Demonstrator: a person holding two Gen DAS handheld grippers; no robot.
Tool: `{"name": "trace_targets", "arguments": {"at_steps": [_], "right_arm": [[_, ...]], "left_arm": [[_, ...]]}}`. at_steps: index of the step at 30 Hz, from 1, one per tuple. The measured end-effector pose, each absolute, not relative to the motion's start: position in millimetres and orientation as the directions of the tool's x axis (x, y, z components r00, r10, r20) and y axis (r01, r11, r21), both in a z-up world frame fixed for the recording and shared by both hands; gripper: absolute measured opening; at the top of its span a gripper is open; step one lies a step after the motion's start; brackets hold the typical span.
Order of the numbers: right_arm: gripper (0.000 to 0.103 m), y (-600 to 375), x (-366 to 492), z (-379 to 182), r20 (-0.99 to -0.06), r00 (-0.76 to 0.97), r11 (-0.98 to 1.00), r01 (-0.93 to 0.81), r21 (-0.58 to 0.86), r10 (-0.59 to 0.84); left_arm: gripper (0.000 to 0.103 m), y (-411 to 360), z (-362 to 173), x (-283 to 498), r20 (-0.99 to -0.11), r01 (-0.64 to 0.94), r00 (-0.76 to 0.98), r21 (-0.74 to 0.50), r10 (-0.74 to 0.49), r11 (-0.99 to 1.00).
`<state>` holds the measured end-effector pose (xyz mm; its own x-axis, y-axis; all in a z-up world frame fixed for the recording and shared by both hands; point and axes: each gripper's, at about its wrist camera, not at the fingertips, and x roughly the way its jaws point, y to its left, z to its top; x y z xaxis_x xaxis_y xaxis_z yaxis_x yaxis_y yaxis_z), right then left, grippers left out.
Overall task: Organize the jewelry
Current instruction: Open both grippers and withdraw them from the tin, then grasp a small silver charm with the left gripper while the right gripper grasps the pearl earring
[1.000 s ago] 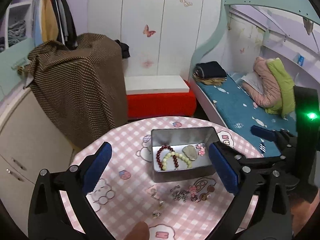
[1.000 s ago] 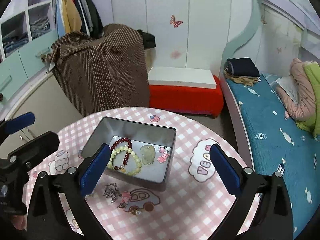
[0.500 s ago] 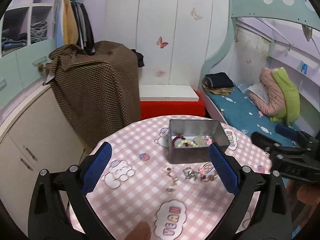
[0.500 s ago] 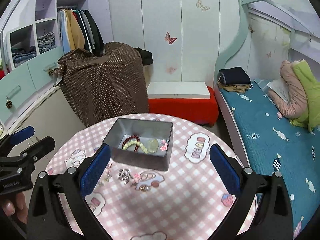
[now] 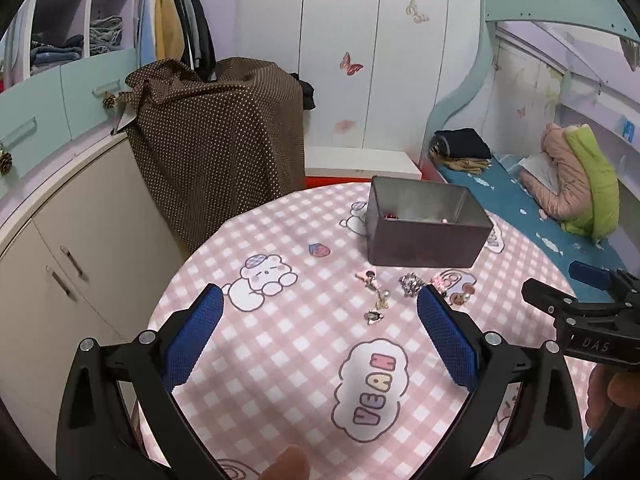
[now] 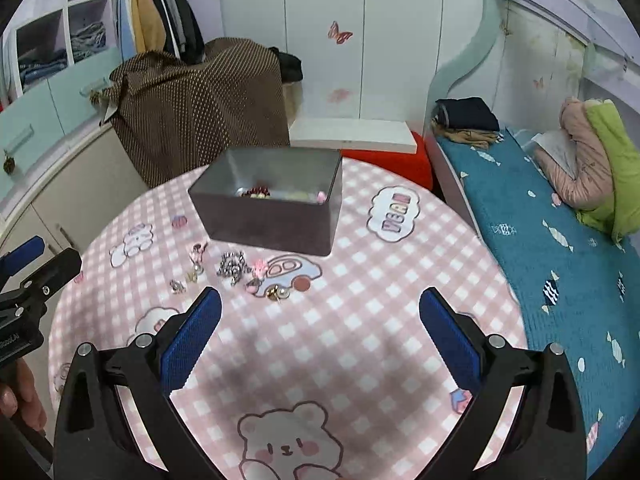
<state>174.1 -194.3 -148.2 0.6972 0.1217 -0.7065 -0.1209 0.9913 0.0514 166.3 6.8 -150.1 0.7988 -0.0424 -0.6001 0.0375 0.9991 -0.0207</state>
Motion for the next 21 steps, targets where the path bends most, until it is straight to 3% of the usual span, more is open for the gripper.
{"name": "trace_targets", "arguments": {"at_steps": [9, 11, 21], "right_arm": [[0.094, -178, 198, -180, -0.762, 0.635, 0.988, -0.152, 0.036, 0.126], [0.083, -177, 205, -188, -0.776, 0.618, 0.988, -0.153, 0.038, 0.125], [0.054, -169, 227, -206, -0.810, 0.570, 0.982, -0.183, 0.039, 0.138]], "left_arm": [[0.097, 2, -170, 189, -0.643, 0.055, 0.765, -0.005, -0.045, 0.999], [0.097, 1, -175, 194, -0.657, 0.061, 0.752, -0.001, -0.047, 0.998], [0.097, 0, -200, 215, -0.708, 0.075, 0.704, 0.008, -0.048, 0.997]]}}
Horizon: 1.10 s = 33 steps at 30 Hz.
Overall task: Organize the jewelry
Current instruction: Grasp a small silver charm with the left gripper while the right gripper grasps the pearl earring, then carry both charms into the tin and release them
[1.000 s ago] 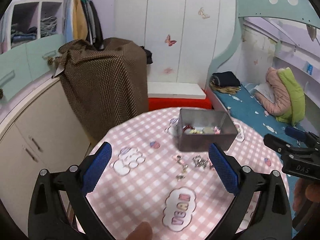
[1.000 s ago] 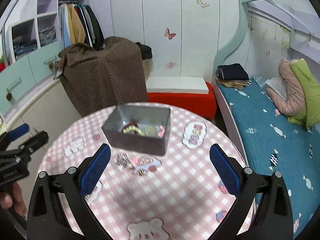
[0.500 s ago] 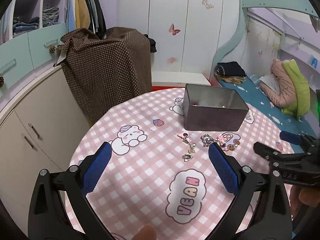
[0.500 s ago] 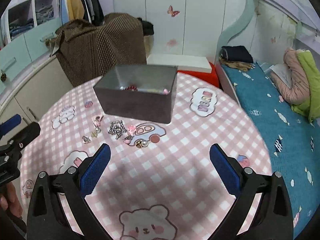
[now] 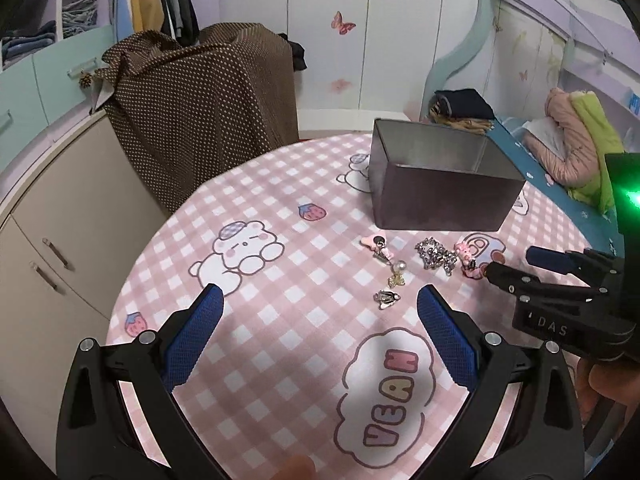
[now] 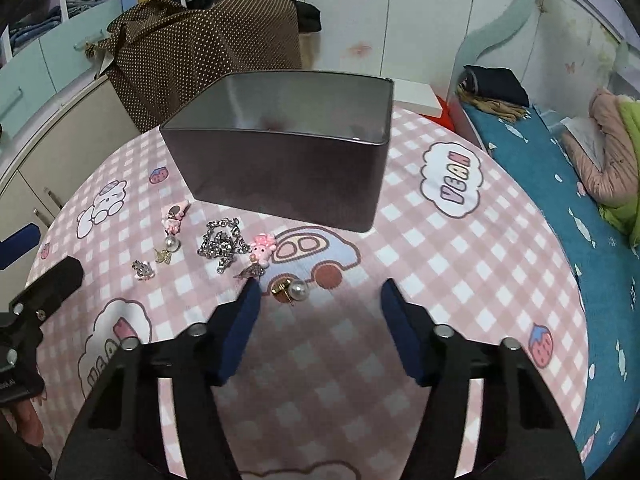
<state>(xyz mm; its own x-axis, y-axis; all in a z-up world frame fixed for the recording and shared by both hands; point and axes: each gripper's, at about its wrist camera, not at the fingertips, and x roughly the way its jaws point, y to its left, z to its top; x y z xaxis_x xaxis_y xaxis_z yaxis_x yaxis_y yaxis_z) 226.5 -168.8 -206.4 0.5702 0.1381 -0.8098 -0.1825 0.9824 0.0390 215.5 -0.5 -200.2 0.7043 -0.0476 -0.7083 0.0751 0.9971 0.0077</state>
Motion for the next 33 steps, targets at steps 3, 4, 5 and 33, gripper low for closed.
{"name": "trace_targets", "arguments": {"at_steps": [3, 4, 5, 33], "right_arm": [[0.044, -167, 229, -210, -0.815, 0.563, 0.981, -0.190, 0.034, 0.137], [0.042, -166, 230, -210, -0.816, 0.562, 0.981, -0.191, 0.032, 0.136], [0.039, -165, 230, -210, -0.814, 0.567, 0.981, -0.194, 0.018, 0.127], [0.018, -168, 222, -199, -0.792, 0.590, 0.976, -0.213, 0.036, 0.159]], "left_arm": [[0.097, -3, -205, 222, -0.722, 0.093, 0.690, 0.006, -0.060, 0.996], [0.097, -3, -207, 224, -0.727, 0.099, 0.684, 0.007, -0.063, 0.995], [0.097, -5, -209, 226, -0.733, 0.107, 0.677, 0.009, -0.066, 0.994], [0.015, -17, -235, 245, -0.794, 0.223, 0.575, -0.077, -0.195, 0.972]]}}
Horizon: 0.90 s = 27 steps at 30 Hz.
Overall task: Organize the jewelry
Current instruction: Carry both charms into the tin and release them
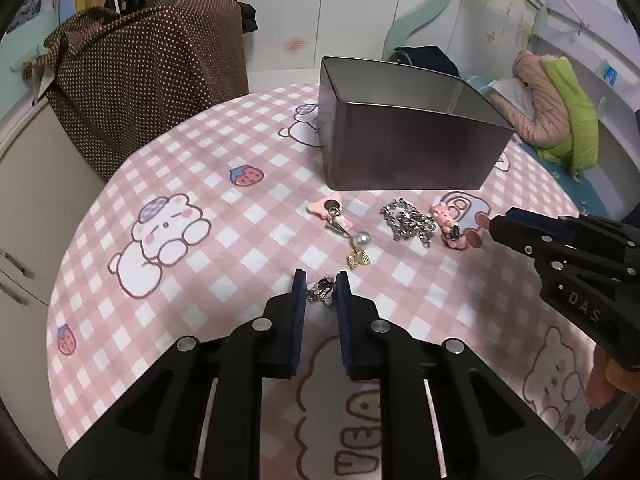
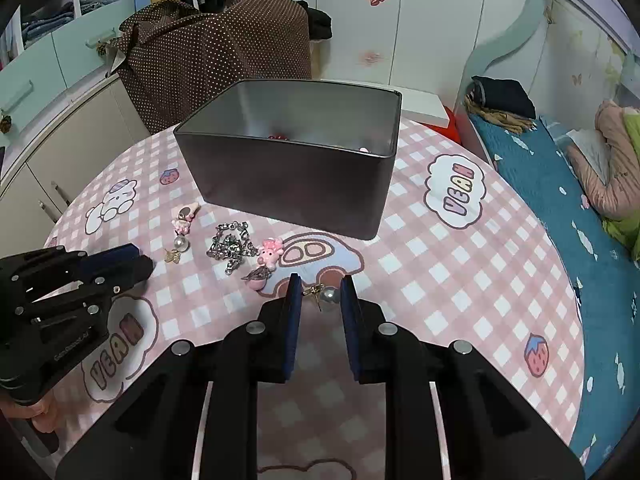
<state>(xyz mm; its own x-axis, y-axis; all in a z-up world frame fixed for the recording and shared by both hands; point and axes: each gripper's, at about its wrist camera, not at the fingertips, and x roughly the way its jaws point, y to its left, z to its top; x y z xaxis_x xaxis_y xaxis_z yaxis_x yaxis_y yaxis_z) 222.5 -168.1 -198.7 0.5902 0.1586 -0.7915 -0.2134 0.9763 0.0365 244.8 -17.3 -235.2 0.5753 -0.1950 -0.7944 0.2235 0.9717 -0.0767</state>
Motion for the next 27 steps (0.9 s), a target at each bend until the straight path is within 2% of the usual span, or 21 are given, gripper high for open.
{"name": "trace_targets", "arguments": {"at_steps": [4, 14, 27], "right_arm": [[0.018, -170, 221, -197, -0.790, 0.591, 0.977, -0.210, 0.043, 0.162], [0.018, -176, 213, -181, -0.775, 0.606, 0.976, -0.210, 0.057, 0.176], [0.018, -173, 235, -119, -0.715, 0.661, 0.964, -0.256, 0.074, 0.230]], "left_arm": [[0.014, -11, -234, 242, -0.786, 0.220, 0.574, -0.121, -0.229, 0.968], [0.014, -9, -218, 228, -0.764, 0.224, 0.602, -0.120, -0.234, 0.967], [0.014, -30, -131, 249, -0.665, 0.285, 0.694, -0.101, -0.278, 0.953]]}}
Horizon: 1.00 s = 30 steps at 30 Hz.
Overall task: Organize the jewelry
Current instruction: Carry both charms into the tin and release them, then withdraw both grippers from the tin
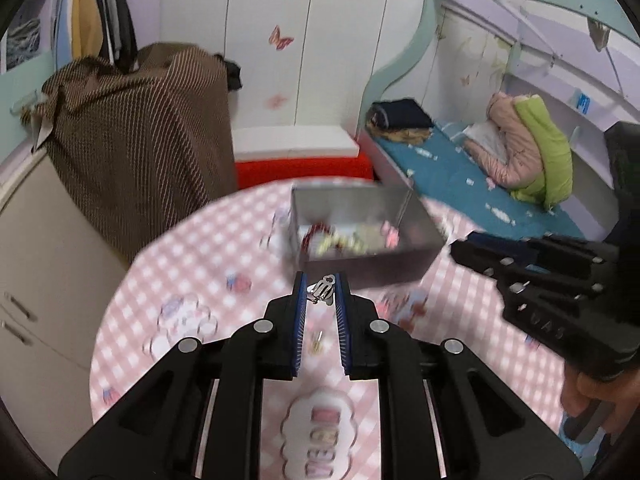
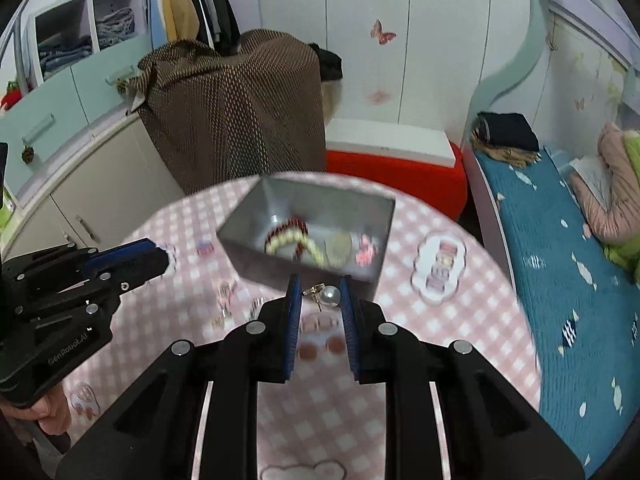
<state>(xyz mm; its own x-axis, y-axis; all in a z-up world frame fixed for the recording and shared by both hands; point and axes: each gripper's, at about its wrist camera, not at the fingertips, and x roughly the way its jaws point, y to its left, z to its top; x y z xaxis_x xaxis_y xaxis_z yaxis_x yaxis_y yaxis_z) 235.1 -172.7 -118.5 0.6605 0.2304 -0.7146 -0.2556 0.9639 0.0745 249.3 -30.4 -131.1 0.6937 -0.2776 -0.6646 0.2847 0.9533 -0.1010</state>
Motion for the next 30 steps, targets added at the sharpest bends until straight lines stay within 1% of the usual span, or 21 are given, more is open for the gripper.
{"name": "trace_targets", "arguments": {"at_steps": [4, 8, 16, 20, 26, 27, 28, 29, 30], "right_arm": [[0.018, -174, 261, -109, -0.714, 0.654, 0.961, -0.258, 0.101, 0.251], [0.018, -171, 283, -115, -0.740, 0.625, 0.960, -0.260, 0.101, 0.247], [0.018, -168, 317, -133, -0.787, 0.573, 0.963, -0.251, 0.097, 0.229], [0.019, -168, 325, -141, -0.804, 0.550, 0.963, -0.250, 0.098, 0.225], [0.021, -168, 327, -146, -0.813, 0.539, 0.963, -0.255, 0.091, 0.220], [0.025, -167, 327, -145, -0.811, 0.540, 0.962, -0.258, 0.092, 0.223], [0.035, -167, 327, -145, -0.809, 0.543, 0.961, -0.259, 0.091, 0.224], [0.045, -168, 326, -144, -0.805, 0.550, 0.962, -0.258, 0.089, 0.222], [0.049, -169, 327, -143, -0.802, 0.554, 0.962, -0.257, 0.089, 0.222]], "left_arm": [[0.014, -39, -113, 275, -0.651, 0.297, 0.694, -0.130, -0.307, 0.946], [0.014, -50, -108, 308, -0.661, 0.309, 0.680, -0.133, -0.317, 0.942], [0.014, -66, -127, 356, -0.710, 0.314, 0.619, -0.167, -0.335, 0.935], [0.014, -72, -139, 368, -0.737, 0.321, 0.586, -0.171, -0.337, 0.932], [0.016, -76, -146, 373, -0.751, 0.324, 0.573, -0.160, -0.328, 0.932], [0.021, -77, -146, 373, -0.751, 0.326, 0.576, -0.152, -0.324, 0.933], [0.043, -77, -145, 372, -0.749, 0.326, 0.580, -0.147, -0.320, 0.934], [0.058, -75, -142, 370, -0.739, 0.319, 0.593, -0.147, -0.318, 0.936], [0.081, -74, -139, 367, -0.722, 0.308, 0.615, -0.149, -0.316, 0.940]]}}
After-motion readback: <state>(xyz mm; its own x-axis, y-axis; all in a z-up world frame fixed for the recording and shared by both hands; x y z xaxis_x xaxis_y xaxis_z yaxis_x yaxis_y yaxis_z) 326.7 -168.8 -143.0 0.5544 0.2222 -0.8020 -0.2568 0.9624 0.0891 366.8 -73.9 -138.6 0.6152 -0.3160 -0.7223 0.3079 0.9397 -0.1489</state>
